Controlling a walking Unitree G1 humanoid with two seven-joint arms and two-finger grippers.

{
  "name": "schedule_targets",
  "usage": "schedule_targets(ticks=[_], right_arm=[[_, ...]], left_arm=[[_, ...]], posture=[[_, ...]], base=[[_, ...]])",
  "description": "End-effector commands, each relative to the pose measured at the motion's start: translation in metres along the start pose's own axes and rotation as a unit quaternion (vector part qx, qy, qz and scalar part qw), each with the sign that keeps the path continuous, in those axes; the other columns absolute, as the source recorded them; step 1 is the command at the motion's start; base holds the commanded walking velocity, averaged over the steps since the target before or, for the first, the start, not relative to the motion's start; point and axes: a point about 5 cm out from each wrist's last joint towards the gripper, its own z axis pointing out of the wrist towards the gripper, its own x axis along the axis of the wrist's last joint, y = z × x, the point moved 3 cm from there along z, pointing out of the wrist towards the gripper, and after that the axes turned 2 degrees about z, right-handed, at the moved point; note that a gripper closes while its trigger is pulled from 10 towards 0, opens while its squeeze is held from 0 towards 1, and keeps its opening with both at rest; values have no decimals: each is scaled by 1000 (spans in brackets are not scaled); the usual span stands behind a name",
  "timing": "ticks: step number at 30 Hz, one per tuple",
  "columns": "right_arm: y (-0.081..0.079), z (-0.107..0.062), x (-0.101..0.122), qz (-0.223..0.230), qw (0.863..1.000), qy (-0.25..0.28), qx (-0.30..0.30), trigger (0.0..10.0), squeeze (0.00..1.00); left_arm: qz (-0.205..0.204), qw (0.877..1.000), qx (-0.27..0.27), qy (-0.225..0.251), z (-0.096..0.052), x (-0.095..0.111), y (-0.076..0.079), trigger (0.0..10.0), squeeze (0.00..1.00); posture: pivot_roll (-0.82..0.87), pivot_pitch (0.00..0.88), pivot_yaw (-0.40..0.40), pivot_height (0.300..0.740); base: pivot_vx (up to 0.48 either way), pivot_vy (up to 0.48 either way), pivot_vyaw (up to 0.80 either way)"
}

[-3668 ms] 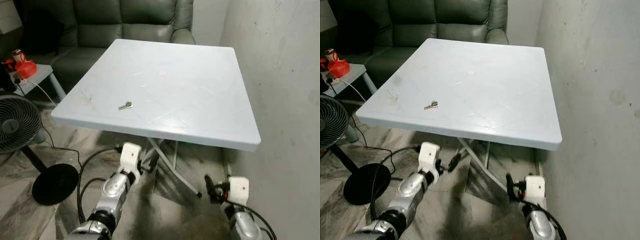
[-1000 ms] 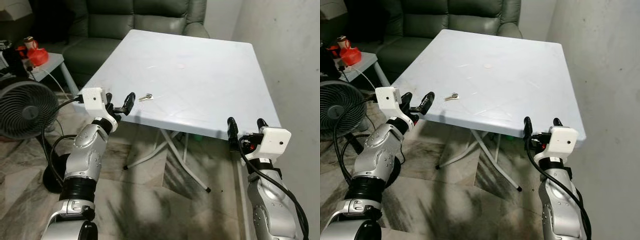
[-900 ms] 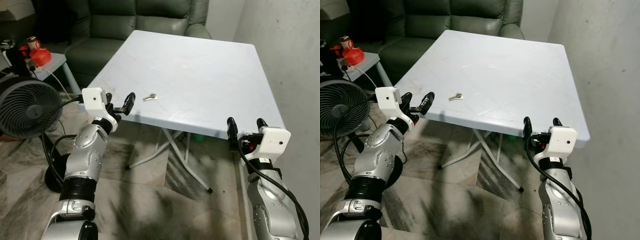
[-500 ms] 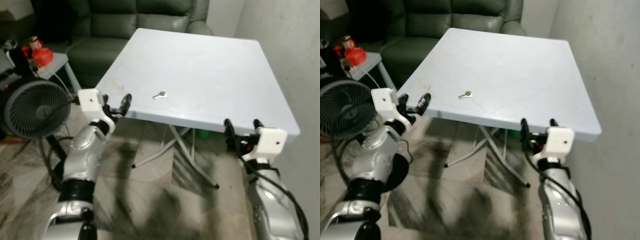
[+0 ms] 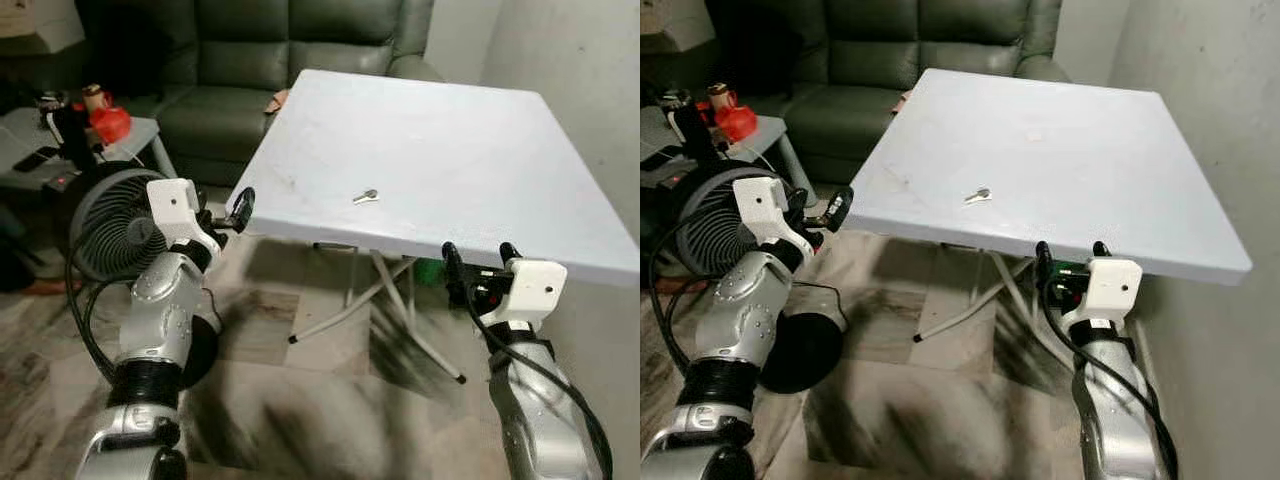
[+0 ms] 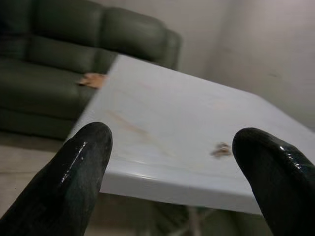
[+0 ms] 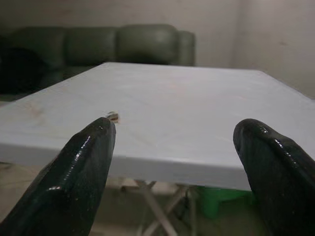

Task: Hang keys on a hook

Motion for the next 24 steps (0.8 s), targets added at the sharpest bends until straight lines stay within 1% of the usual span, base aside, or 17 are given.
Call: schedule_targets(ticks=[1, 4, 10, 11, 13, 16, 18, 20, 24], right_arm=[[-4, 2, 4, 3, 1000, 7, 4, 10000, 0], [-4, 2, 4, 3, 1000, 7, 4, 10000, 0], [-3, 1, 4, 2, 1000, 6, 4, 10000, 0], [-3, 1, 4, 1, 1000, 6, 4, 10000, 0], [-3, 1, 4, 0, 1000, 5, 4, 10000, 0], [-3, 1, 4, 0, 1000, 5, 4, 10000, 0], [-3, 2, 4, 0, 1000, 5, 4, 10000, 0], [-3, 2, 5, -1, 1000, 5, 3, 10000, 0], [-2, 1, 5, 0, 1000, 5, 1, 10000, 0]], left_arm=[[9, 1000, 8, 9, -1, 8, -8, 10000, 0], [5, 1000, 12, 7, -1, 8, -8, 10000, 0], [0, 1000, 19, 7, -1, 7, -8, 10000, 0], [0, 1000, 30, 2, 0, 5, -10, 10000, 0], [-9, 1000, 22, -6, 0, 3, -8, 10000, 0], [-6, 1000, 22, -5, 0, 4, -8, 10000, 0], [6, 1000, 13, -3, 0, 5, -4, 10000, 0], [25, 1000, 13, -10, -1, 2, -4, 10000, 0], [30, 999, 15, -17, -2, -1, -5, 10000, 0]], posture=[[-81, 4, 1, 740], [-82, 4, 0, 740], [-82, 5, -1, 740], [-82, 5, -1, 740], [-82, 5, -1, 740], [-82, 5, -1, 740], [-79, 10, -3, 740], [-79, 18, -2, 740], [-78, 23, -3, 740]], base=[[0, 476, 0], [0, 442, 0], [0, 0, 0], [0, 0, 0], [0, 0, 0], [0, 0, 0], [0, 0, 0], [0, 0, 0], [0, 0, 0]])
